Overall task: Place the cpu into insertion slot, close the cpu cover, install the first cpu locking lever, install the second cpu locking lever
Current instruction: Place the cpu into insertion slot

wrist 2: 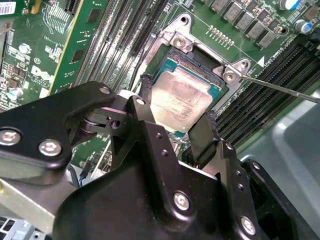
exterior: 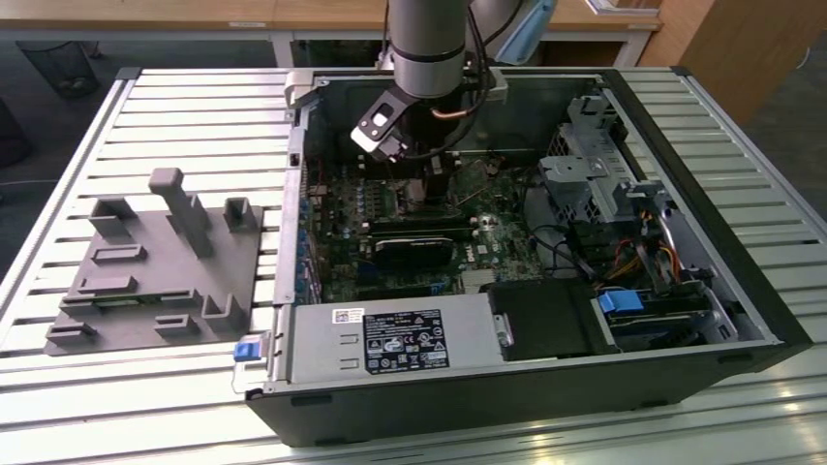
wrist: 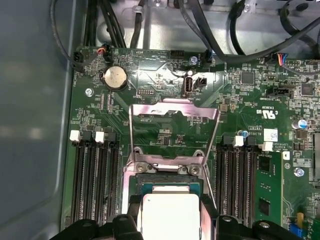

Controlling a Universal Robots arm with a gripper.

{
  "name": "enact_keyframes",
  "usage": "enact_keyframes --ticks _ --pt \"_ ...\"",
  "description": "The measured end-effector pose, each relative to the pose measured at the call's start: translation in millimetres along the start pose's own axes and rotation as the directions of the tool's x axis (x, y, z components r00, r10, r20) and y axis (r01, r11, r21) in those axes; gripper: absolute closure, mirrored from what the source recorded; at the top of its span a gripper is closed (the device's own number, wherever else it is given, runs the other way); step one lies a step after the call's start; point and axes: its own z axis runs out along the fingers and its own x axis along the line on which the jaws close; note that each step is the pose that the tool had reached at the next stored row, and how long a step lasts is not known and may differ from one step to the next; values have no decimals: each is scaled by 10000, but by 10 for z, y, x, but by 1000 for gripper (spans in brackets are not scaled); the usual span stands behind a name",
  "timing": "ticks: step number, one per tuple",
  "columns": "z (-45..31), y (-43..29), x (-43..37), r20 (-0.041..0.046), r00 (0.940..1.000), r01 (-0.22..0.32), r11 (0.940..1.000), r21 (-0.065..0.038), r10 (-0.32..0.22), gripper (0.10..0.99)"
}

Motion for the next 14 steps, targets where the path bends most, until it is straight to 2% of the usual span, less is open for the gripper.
enact_keyframes --ticks 14 --pt "100 -12 5 7 10000 -85 10000 9 85 545"
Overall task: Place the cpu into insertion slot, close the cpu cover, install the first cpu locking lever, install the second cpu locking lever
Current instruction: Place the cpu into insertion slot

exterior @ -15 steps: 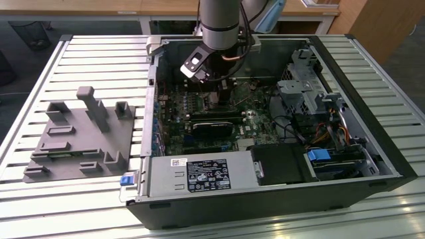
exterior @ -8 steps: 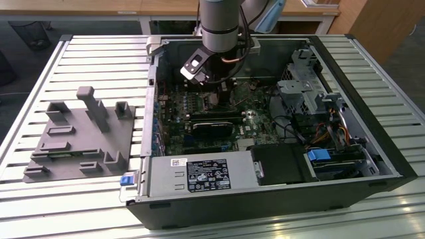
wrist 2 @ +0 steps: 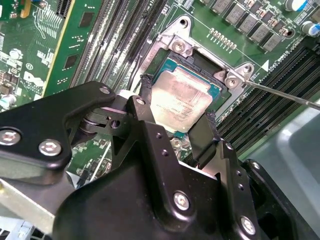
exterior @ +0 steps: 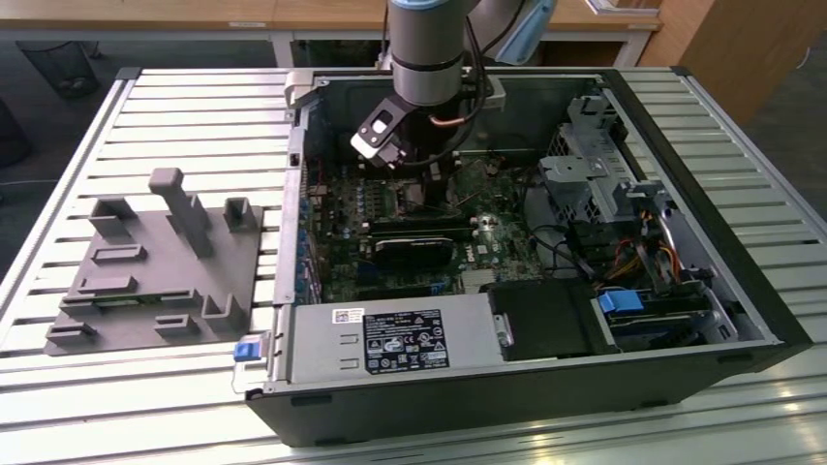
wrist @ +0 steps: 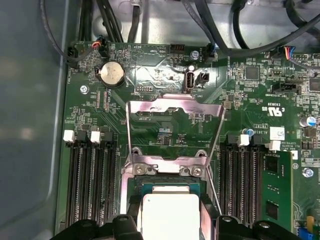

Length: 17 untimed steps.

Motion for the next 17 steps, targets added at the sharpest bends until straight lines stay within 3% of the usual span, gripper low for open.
enact_keyframes --ticks 17 --pt "61 -5 24 2 10000 1 10000 17 -1 545"
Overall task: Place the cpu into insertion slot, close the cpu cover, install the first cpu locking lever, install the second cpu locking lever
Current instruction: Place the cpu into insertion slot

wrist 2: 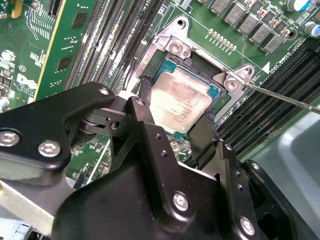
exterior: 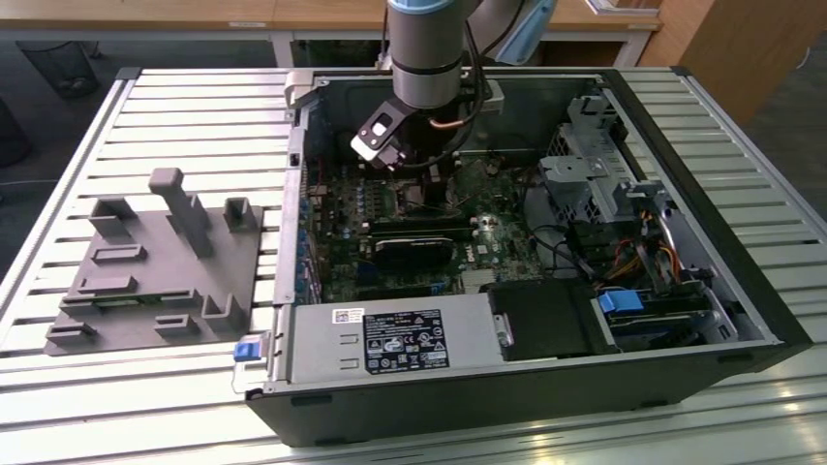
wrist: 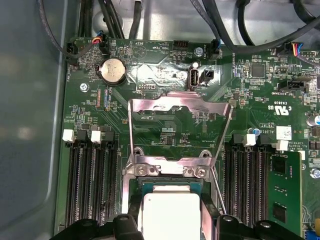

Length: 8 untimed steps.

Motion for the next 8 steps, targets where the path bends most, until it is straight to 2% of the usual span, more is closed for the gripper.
enact_keyframes --ticks 4,5,8 --pt "5 1 2 -13 10000 -1 10000 -9 1 533" --pt "5 1 2 -12 10000 -1 10000 -8 1 475" --pt "1 0 0 -2 10000 0 10000 -1 0 475"
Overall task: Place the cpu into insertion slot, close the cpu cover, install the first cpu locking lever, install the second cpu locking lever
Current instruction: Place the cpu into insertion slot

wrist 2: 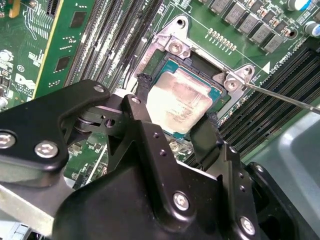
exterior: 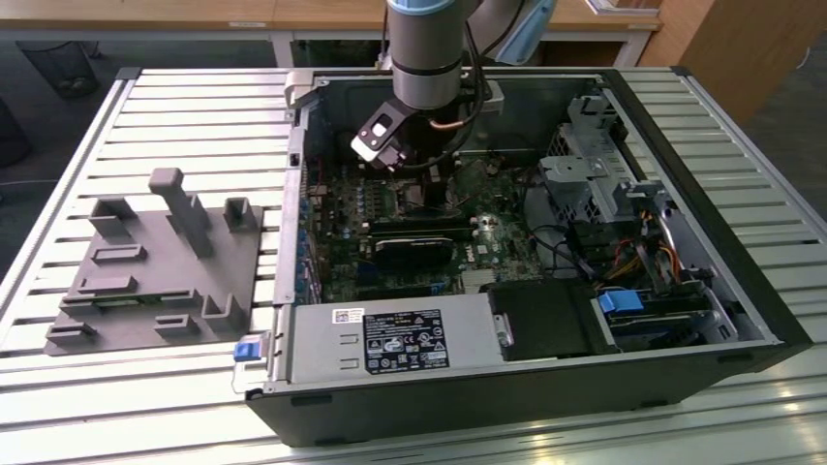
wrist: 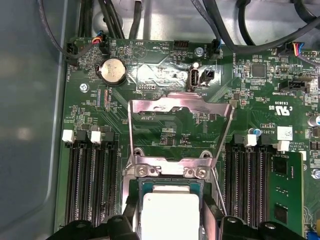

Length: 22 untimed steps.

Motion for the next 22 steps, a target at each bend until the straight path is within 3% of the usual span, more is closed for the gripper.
enact_keyframes --ticks 9,19,22 --pt "-25 2 -1 -17 10000 -2 10000 0 2 475" --pt "-160 17 -3 -12 10000 1 10000 30 -1 475" --pt "-197 24 -3 -12 10000 1 10000 95 -1 553"
